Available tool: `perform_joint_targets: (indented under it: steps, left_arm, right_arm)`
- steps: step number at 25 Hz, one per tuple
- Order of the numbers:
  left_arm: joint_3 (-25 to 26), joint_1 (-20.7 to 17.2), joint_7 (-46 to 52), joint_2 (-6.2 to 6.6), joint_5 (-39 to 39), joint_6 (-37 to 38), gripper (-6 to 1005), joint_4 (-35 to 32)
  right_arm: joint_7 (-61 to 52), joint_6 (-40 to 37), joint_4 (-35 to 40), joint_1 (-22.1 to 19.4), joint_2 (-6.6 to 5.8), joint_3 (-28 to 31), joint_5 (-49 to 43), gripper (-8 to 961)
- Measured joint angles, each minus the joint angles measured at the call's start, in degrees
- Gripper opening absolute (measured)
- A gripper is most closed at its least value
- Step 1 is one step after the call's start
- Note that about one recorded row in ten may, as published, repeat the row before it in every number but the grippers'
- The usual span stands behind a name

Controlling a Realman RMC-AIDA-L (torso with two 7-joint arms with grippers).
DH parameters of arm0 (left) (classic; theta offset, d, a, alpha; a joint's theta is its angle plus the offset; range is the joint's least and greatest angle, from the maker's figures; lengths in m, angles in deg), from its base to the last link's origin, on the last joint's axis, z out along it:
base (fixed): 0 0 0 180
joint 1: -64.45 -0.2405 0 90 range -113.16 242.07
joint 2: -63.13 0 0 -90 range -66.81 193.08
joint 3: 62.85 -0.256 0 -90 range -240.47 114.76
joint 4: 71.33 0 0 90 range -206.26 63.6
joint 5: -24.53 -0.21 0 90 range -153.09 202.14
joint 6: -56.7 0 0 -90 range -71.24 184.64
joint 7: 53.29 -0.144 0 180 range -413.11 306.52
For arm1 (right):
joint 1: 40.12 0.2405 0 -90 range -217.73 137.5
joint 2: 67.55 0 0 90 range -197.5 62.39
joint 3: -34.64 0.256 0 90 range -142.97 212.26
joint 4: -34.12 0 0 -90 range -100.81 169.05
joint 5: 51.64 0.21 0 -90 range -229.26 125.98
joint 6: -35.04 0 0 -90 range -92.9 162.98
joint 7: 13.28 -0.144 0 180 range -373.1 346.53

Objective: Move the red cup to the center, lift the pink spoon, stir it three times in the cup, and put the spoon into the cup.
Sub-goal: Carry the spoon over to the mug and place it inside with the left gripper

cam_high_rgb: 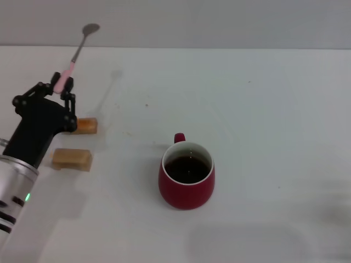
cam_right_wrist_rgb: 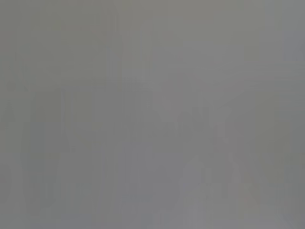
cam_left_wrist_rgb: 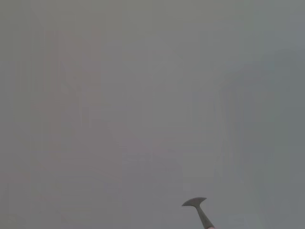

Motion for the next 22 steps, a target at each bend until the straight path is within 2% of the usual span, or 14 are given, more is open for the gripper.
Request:
perform_joint_targets:
  steps: [2,5,11,14,17,22]
  left_arm:
    - [0.3,0.1,5.9,0.38,-0.2,0.0,175,0.0]
    - [0.5,0.6,15.5,1.59,-0.5,-1.0,174,-0.1]
    - [0.9,1.4,23.3,3.27,-0.6,-1.9,174,-1.1]
    - [2.3,2.0,31.3,4.36,-1.4,-4.2,175,-2.2]
    - [4.9,2.3,37.6,4.62,-4.5,-4.9,175,-2.6]
    - [9.3,2.3,41.8,4.19,-10.9,-7.0,174,-4.9]
  right_arm:
    - [0.0,0.0,0.0,0.0,-0.01,-0.1,0.0,-1]
    - [0.0,0.0,0.0,0.0,-0.01,-0.1,0.0,-1]
    - [0.0,0.2,-0.1,0.1,-0.01,-0.7,0.0,-1]
    - [0.0,0.3,-0.1,0.3,-0.01,-0.8,0.0,-2]
    - [0.0,0.3,-0.1,0.4,-0.01,-0.8,0.0,-1]
    - [0.0,0.7,-0.1,0.2,0.05,-0.9,0.0,0]
